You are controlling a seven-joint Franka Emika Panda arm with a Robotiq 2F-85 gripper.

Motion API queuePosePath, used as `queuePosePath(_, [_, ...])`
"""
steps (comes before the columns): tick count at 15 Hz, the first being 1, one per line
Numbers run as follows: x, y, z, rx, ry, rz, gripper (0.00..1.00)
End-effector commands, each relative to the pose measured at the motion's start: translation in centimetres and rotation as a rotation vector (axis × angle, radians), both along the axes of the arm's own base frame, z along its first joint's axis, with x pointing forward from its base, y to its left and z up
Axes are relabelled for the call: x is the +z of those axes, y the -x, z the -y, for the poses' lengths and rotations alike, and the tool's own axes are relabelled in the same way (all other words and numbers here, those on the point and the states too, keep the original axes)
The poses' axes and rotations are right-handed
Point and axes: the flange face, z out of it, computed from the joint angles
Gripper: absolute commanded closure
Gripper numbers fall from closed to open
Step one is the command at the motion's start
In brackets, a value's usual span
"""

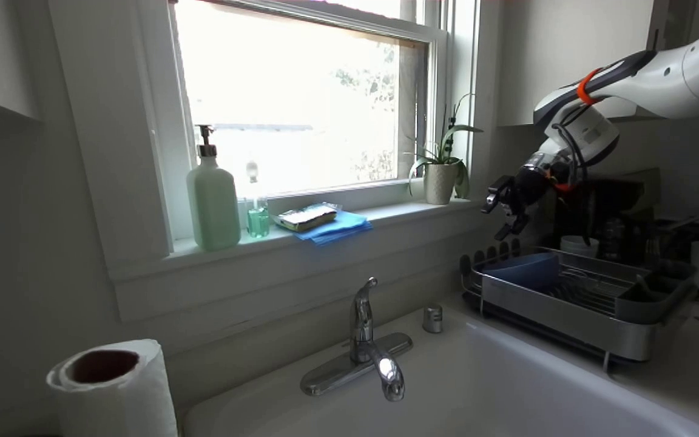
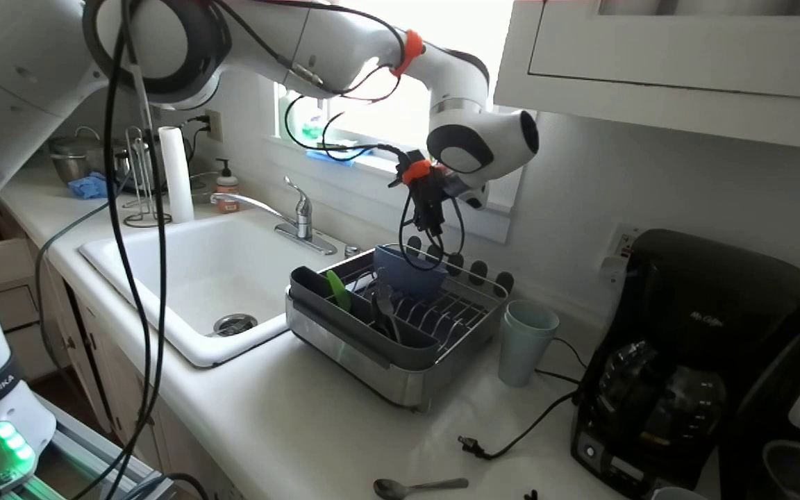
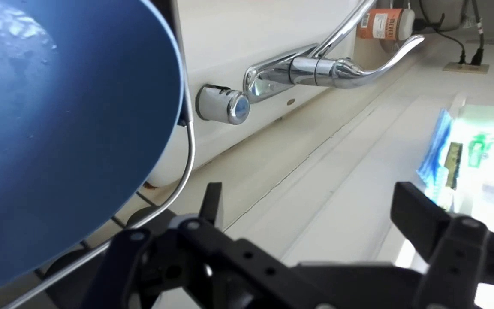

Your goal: Pick up the blue bowl from the sink and put it in the silver dish rack

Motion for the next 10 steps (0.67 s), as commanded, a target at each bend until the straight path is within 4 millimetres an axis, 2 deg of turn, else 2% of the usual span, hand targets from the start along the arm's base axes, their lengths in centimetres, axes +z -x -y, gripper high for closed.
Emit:
queuePosePath(1, [-0.1, -1.2, -6.9, -0.019, 0.070, -0.072, 0.00])
queuePosePath(4, [-0.1, -2.6, -12.3, -0.040, 0.128, -0.067, 0.00])
queuePosePath(6, [1.0, -2.8, -15.0, -0.061, 0.205, -0.041, 0.00])
queuePosePath(10, [3.4, -1.7, -17.5, -0.124, 0.393, -0.007, 0.00])
